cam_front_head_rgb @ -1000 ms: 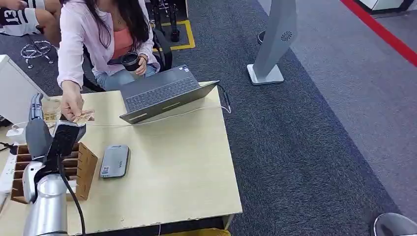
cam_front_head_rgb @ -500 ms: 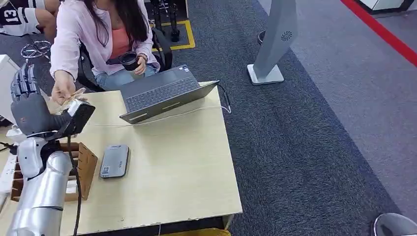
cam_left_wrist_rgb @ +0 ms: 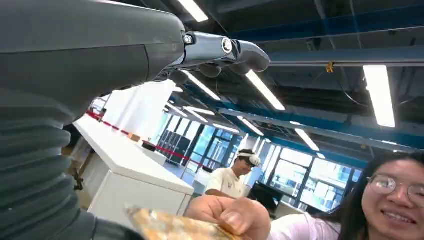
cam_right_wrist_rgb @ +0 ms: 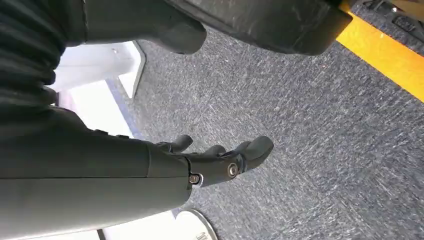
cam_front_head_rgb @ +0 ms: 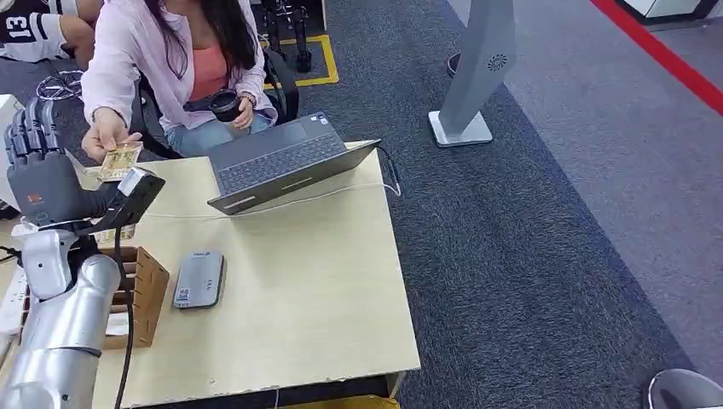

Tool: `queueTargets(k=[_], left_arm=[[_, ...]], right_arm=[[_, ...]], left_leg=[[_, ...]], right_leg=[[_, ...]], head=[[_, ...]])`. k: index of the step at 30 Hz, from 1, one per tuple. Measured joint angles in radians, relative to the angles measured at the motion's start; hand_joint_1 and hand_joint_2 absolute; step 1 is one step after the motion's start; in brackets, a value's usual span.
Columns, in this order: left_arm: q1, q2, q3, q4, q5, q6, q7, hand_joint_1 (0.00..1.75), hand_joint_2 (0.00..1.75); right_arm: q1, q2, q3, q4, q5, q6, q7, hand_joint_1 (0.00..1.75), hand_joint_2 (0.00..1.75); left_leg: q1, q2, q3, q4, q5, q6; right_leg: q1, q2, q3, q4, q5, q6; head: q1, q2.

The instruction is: Pass the card to the sensor for recognition and then transmit it.

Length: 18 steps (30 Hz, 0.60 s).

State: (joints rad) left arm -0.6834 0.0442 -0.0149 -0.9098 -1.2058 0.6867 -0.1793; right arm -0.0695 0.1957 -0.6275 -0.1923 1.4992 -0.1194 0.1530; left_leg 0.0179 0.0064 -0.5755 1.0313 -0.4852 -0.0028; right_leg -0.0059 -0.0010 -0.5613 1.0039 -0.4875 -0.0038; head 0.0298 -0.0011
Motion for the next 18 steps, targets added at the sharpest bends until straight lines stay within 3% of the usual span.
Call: queueTargets(k=[18], left_arm=[[0.039,0.039,0.000,0.020,-0.010,0.004,-0.021,1.75,1.75]], right_arm=[[0.000,0.006,0.021,0.000,0.013,0.007,-0.007,0.00,1.75]], left_leg=[[0.000,0.000,0.000,0.000,0.000,0.000]], right_leg=[[0.000,0.000,0.000,0.000,0.000,0.000]], head=[[0.000,0.000]])
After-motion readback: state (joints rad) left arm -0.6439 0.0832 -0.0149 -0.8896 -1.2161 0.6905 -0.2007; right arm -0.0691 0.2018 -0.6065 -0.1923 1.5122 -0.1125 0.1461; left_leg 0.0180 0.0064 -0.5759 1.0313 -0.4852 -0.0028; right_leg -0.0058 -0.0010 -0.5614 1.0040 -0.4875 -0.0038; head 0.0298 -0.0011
